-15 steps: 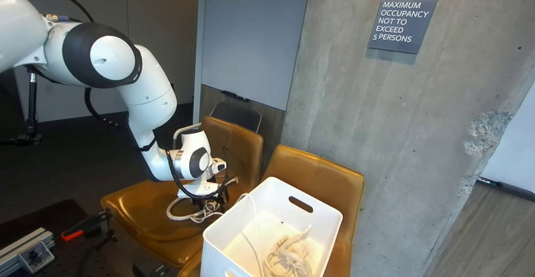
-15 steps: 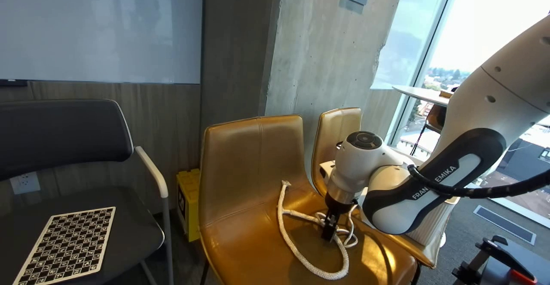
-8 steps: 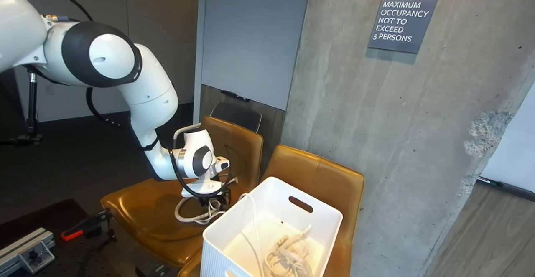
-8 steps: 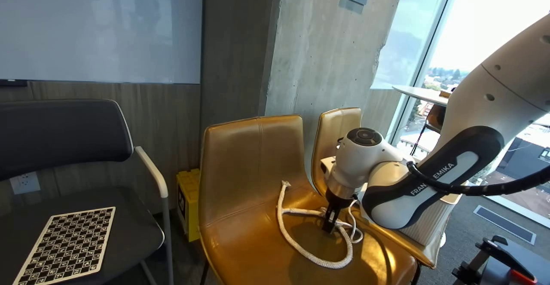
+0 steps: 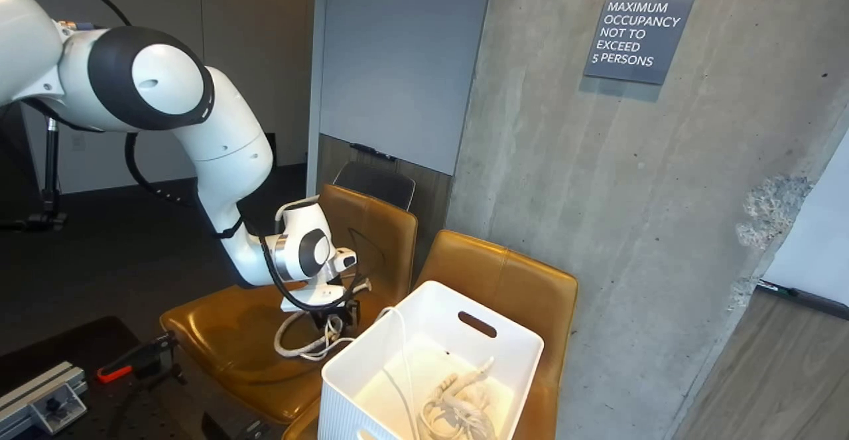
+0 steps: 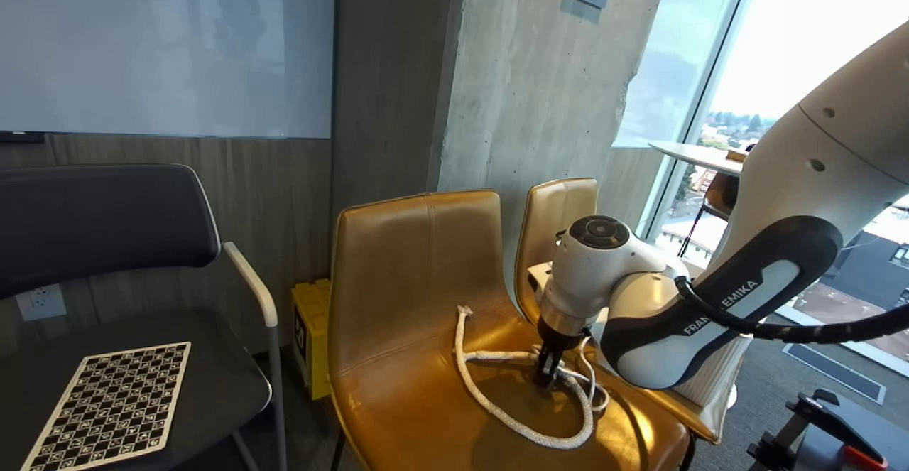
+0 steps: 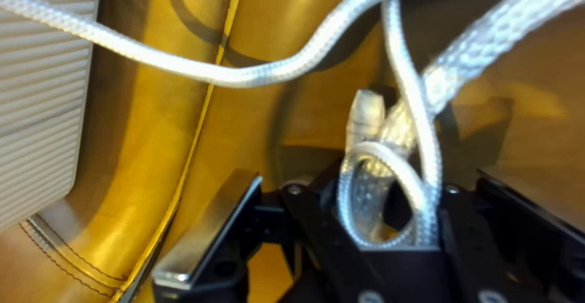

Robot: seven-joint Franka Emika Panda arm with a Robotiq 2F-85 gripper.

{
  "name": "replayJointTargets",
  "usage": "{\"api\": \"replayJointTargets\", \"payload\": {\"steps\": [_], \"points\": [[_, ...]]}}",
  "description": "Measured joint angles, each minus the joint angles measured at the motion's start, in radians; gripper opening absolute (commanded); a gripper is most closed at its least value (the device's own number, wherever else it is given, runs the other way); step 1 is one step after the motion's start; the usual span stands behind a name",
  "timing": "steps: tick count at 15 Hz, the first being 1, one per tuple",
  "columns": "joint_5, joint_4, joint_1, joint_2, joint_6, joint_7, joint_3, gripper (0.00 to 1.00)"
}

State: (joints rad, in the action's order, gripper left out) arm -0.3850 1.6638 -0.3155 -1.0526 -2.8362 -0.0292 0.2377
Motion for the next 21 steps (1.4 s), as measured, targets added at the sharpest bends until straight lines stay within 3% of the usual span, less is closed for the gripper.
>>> {"api": "replayJointTargets", "payload": {"steps": [4, 10, 16, 21], "points": [[-0.003, 0.086, -0.102, 0.068, 0.000, -0.045, 0.035, 0.02], [-0.025, 0.198, -0.222, 0.305, 0.064, -0.087, 0.080, 0.02], [-0.110, 0.199, -0.177, 0.565, 0.212, -0.104, 0.081, 0.02], [-0.138, 0.150, -0.024, 0.749, 0.321, -0.082, 0.035, 0.02]]}}
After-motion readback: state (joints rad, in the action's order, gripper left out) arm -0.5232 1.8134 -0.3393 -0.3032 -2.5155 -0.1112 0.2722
